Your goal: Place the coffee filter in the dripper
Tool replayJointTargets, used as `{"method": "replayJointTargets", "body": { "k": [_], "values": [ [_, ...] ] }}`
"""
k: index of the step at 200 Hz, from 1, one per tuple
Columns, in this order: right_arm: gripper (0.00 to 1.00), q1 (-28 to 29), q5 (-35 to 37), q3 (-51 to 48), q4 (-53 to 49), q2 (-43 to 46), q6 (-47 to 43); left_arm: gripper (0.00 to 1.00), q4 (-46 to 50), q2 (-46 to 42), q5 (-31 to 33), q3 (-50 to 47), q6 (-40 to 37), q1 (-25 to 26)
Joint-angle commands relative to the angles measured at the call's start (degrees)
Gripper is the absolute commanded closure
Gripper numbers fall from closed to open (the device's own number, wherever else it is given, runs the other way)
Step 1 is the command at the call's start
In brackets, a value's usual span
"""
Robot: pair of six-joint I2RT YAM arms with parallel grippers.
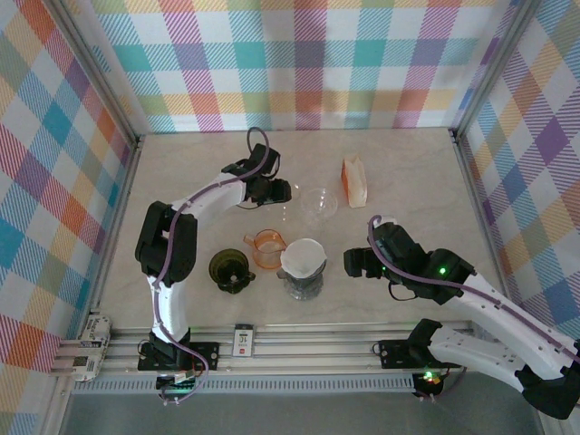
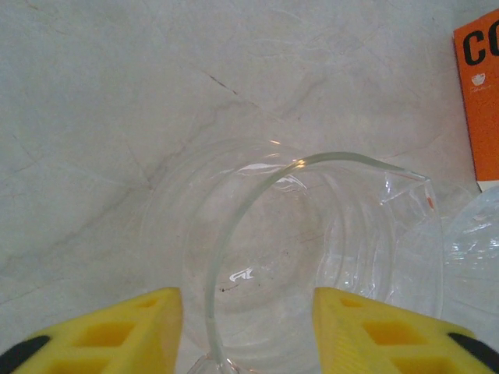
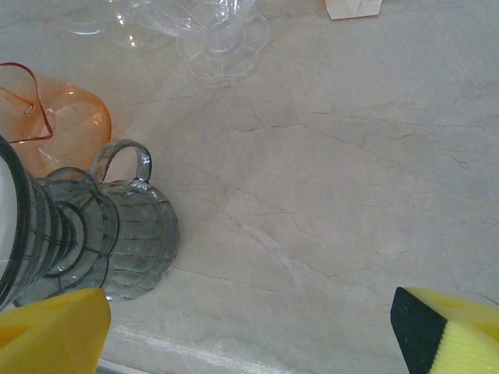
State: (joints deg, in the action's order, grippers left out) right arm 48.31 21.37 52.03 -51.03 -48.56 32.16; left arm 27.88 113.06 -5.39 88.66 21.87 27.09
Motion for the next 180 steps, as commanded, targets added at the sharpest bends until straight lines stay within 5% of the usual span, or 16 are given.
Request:
{"method": "replayJointTargets", "body": {
  "k": [1, 41, 66, 108, 146, 180],
  "values": [
    [0.06, -0.5, -0.4, -0.6, 0.7, 0.6, -0.1, 0.47, 0.3, -5.5, -1.0, -1.8, 0.8, -1.4],
    [0.06, -0.6, -0.6, -1.0, 1.3, 1.4, -0.6, 0.40, 3.8, -16.2, -3.2, -10.5, -1.2, -2.8],
    [0.06, -0.5, -1.2, -1.7, 2.1, 1.8, -0.6, 0.41, 8.9, -19.8, -9.4, -14.1, -7.1, -2.6],
    [0.06, -0.6, -2.1, -2.9, 3.4, 1.9, -0.7, 0.41, 14.7, -23.0, -10.8, -18.3, -15.7, -1.2],
    [0.06, -0.7, -2.2, -3.1, 3.6, 2.1, -0.7, 0.38, 16.7, -21.6, -5.6, -18.2, -17.3, 0.5],
    [0.06, -0.7, -2.5, -3.5, 3.2, 2.6, -0.4, 0.46, 14.9, -19.5, -3.8, -16.8, -16.9, 0.7]
  ]
}}
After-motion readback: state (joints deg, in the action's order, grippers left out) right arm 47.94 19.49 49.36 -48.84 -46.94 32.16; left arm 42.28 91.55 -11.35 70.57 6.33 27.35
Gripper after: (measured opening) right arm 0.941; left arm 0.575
